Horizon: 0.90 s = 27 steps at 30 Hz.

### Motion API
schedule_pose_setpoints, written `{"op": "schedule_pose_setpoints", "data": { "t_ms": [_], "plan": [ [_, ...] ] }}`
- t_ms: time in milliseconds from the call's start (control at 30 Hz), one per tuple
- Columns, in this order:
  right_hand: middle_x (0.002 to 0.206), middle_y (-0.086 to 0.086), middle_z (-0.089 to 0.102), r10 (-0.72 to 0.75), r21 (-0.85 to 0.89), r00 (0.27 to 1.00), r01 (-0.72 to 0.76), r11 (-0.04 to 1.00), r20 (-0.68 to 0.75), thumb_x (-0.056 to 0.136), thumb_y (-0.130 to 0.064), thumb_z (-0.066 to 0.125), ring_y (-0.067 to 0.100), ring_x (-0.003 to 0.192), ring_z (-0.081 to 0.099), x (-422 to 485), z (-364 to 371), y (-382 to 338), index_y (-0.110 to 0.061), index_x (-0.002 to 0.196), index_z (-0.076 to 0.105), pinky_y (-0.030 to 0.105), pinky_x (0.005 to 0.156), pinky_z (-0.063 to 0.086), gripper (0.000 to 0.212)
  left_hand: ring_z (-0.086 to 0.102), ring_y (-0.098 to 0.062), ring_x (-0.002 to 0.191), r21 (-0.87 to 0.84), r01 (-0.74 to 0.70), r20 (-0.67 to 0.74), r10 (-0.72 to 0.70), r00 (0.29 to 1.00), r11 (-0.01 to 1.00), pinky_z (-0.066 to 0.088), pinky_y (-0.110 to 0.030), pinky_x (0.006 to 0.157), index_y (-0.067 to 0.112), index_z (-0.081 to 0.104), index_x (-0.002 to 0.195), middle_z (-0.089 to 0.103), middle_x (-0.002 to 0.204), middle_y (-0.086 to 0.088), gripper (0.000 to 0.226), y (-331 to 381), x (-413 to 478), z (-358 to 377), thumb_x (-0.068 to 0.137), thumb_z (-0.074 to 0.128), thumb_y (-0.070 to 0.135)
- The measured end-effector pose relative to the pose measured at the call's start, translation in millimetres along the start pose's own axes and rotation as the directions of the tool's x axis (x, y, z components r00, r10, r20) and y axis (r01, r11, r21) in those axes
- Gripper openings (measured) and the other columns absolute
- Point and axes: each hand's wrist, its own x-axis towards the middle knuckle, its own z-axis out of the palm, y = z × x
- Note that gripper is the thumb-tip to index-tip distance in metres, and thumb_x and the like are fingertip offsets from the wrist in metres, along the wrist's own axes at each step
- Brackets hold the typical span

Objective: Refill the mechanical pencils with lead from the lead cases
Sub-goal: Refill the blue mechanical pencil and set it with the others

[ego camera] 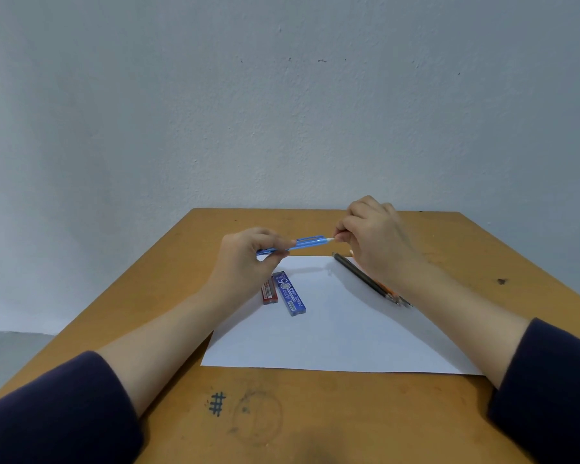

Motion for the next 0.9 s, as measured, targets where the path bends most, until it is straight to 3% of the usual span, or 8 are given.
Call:
{"op": "schedule_pose_setpoints", "data": {
  "t_ms": [300,500,667,767,900],
  "plan": [
    [0.065,-0.002,0.056,-0.044,-0.011,0.998,0.043,0.999,-0.042,0.072,-0.017,0.066,0.020,0.070,0.054,-1.7,5.5,3.0,-0.014,0.067,0.066,0.027,0.059,0.036,0.006,0.060,-0.005,0.081,0.026,-0.012,0.002,0.012,1.000,1.000,0.044,-0.005,0.073,0.009,0.077,0.094,0.072,0.089,-0.001,0.023,-2.7,0.2,0.6,0.075,0.074,-0.004],
    [0.064,0.000,0.057,0.056,0.082,0.998,-0.053,0.995,-0.033,0.070,-0.014,0.065,0.026,0.065,0.058,-3.0,12.5,0.7,-0.012,0.067,0.068,0.027,0.061,0.037,0.004,0.061,-0.008,0.083,0.009,0.011,0.020,-0.011,1.000,1.000,0.047,-0.011,0.071,0.010,0.076,0.097,0.070,0.089,0.003,0.024,-1.8,0.8,-1.5,0.077,0.073,-0.004],
    [0.067,-0.001,0.057,-0.086,-0.132,0.991,0.073,0.989,-0.101,0.073,-0.010,0.068,0.024,0.069,0.058,-3.4,8.9,1.0,-0.014,0.067,0.064,0.027,0.064,0.028,0.008,0.062,-0.010,0.083,0.002,0.011,0.036,-0.011,0.999,1.000,0.049,-0.018,0.071,0.010,0.076,0.098,0.073,0.090,-0.002,0.025,-2.8,1.6,-2.3,0.078,0.073,-0.003],
    [0.067,0.001,0.056,-0.192,-0.282,0.974,0.152,0.947,-0.119,0.074,-0.008,0.067,0.025,0.069,0.058,-0.9,5.4,0.6,-0.014,0.066,0.063,0.032,0.066,0.034,0.011,0.063,-0.011,0.082,-0.038,0.038,0.054,-0.036,0.998,0.999,0.051,-0.023,0.072,0.009,0.075,0.100,0.073,0.090,-0.003,0.026,-0.9,1.0,-3.0,0.079,0.071,-0.005],
    [0.068,0.002,0.056,-0.252,-0.347,0.961,0.199,0.917,-0.115,0.077,-0.009,0.066,0.025,0.071,0.058,-0.7,4.3,1.8,-0.014,0.067,0.063,0.035,0.066,0.038,0.011,0.065,-0.010,0.078,-0.058,0.047,0.107,-0.041,0.993,0.997,0.052,-0.017,0.069,0.008,0.073,0.104,0.069,0.085,0.004,0.029,-0.3,-0.5,-3.3,0.082,0.065,-0.009]
  ]
}}
